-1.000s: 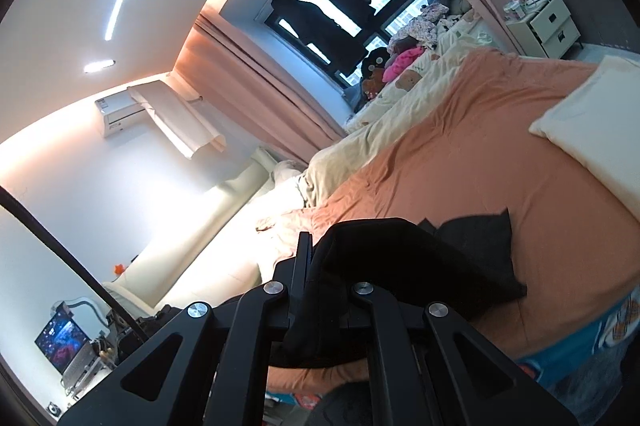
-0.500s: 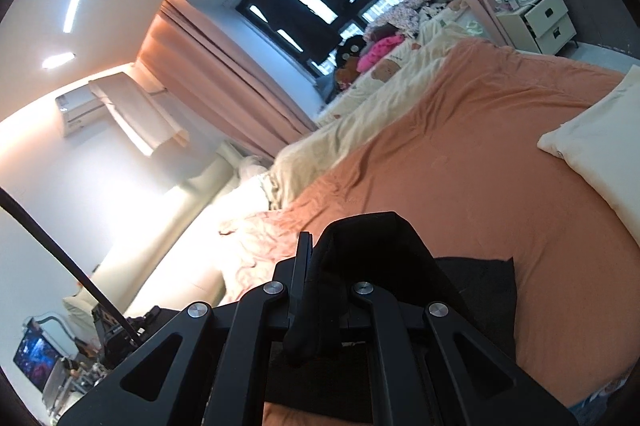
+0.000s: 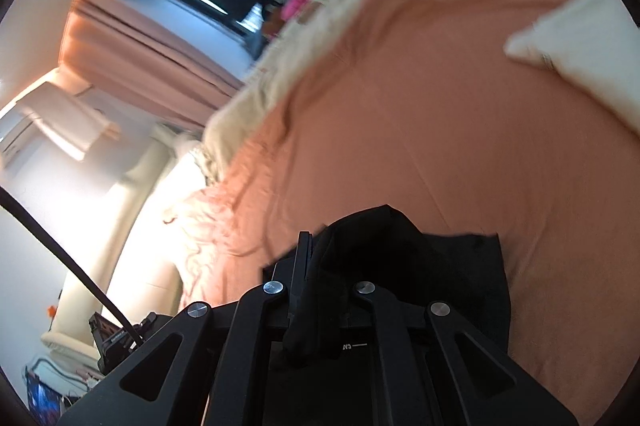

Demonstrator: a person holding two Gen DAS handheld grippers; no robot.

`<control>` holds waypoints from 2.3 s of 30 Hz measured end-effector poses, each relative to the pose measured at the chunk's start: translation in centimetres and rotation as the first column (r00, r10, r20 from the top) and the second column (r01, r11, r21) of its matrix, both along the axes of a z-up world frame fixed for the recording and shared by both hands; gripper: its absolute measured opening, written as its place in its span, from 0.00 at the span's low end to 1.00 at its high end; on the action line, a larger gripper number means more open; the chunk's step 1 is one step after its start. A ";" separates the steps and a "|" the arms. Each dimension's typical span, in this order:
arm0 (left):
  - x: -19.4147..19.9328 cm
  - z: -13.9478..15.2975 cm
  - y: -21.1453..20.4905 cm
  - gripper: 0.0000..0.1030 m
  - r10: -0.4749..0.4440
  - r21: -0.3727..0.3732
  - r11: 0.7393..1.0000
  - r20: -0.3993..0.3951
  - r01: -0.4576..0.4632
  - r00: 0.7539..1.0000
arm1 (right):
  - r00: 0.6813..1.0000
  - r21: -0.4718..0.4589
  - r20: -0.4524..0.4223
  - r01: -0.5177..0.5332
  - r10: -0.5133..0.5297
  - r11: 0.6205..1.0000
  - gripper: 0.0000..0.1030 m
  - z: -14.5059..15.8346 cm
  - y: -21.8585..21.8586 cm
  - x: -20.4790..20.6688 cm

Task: Fold large clothes
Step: 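Carry the hem over the coat with both tools and lower it, then open both tools and move them to the folded coat's edge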

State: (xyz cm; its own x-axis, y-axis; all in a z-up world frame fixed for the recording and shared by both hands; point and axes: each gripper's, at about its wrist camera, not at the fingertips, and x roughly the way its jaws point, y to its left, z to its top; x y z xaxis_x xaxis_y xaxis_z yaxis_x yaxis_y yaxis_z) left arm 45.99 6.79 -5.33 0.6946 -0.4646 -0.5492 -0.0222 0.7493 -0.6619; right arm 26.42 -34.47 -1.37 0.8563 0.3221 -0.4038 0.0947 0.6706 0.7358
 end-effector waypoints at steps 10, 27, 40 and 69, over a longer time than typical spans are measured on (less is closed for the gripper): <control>4.1 -3.9 0.6 0.14 0.042 -0.045 0.998 -0.092 -0.046 0.995 | 0.997 0.057 -0.078 -0.012 0.016 0.998 0.81 1.2 -0.1 4.9; -2.3 -4.2 2.3 0.54 0.097 0.119 0.989 -0.115 -0.083 0.989 | 0.993 -0.127 -0.113 0.003 -0.018 0.992 0.85 4.1 1.9 -0.9; -9.5 -9.4 2.5 0.54 0.043 0.206 0.979 -0.233 0.006 0.972 | 0.969 -0.240 -0.243 -0.011 -0.049 0.971 0.85 4.7 3.3 -9.2; -16.7 -10.6 3.4 0.47 0.039 0.026 0.999 -0.245 -0.033 0.969 | 0.973 -0.341 -0.189 0.064 -0.135 0.938 0.33 11.2 7.1 -16.3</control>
State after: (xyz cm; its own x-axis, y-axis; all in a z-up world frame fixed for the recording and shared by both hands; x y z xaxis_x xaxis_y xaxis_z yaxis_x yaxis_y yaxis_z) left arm 29.24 10.20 -15.90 0.5533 -0.4277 -0.7147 -0.2091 0.7593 -0.6163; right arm 10.07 -27.38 9.81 0.7633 0.0571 -0.6435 0.2995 0.8513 0.4307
